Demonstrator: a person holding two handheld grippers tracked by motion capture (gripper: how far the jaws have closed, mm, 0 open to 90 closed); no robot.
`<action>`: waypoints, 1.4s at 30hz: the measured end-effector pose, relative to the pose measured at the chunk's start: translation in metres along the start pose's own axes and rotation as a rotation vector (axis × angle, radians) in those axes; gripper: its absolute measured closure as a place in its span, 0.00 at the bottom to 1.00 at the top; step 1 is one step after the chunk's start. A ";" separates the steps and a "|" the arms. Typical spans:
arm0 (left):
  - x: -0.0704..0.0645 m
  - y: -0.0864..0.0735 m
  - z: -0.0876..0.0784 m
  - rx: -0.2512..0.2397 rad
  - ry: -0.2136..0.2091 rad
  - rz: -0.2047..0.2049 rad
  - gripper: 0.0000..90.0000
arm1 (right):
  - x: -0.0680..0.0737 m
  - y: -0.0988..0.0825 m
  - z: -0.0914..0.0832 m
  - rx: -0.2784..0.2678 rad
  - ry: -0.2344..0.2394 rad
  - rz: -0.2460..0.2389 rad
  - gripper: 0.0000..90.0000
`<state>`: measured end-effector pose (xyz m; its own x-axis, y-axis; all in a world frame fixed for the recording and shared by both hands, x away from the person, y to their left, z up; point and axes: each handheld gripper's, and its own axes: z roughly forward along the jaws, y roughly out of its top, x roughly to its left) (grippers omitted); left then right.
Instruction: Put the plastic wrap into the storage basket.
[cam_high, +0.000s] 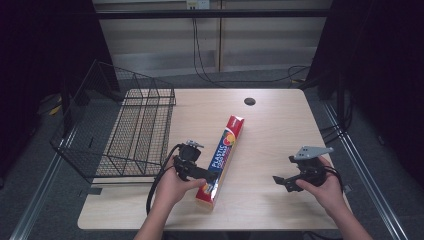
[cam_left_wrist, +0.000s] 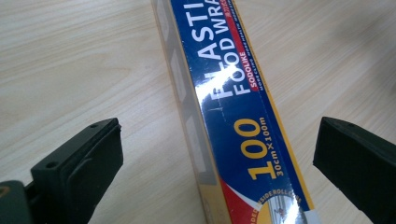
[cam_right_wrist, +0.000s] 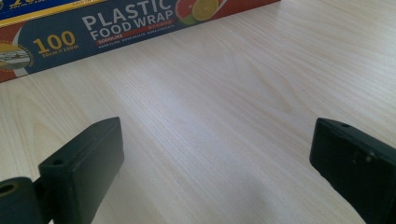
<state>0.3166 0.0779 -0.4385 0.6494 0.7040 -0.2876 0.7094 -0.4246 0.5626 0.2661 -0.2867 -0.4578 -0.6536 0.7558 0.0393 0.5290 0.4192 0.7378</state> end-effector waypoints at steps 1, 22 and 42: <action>0.000 0.000 -0.001 -0.001 0.001 -0.001 0.03 | 0.000 0.000 0.000 -0.001 -0.001 -0.001 0.03; -0.006 0.039 0.004 -0.058 0.022 0.060 0.15 | 0.000 -0.002 -0.001 0.013 -0.016 -0.004 0.04; -0.008 0.071 0.026 -0.013 0.037 0.042 0.27 | -0.003 -0.002 -0.004 0.005 -0.025 0.010 0.04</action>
<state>0.3686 0.0273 -0.4161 0.6673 0.7068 -0.2348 0.6782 -0.4465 0.5837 0.2648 -0.2914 -0.4571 -0.6343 0.7725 0.0295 0.5381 0.4138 0.7343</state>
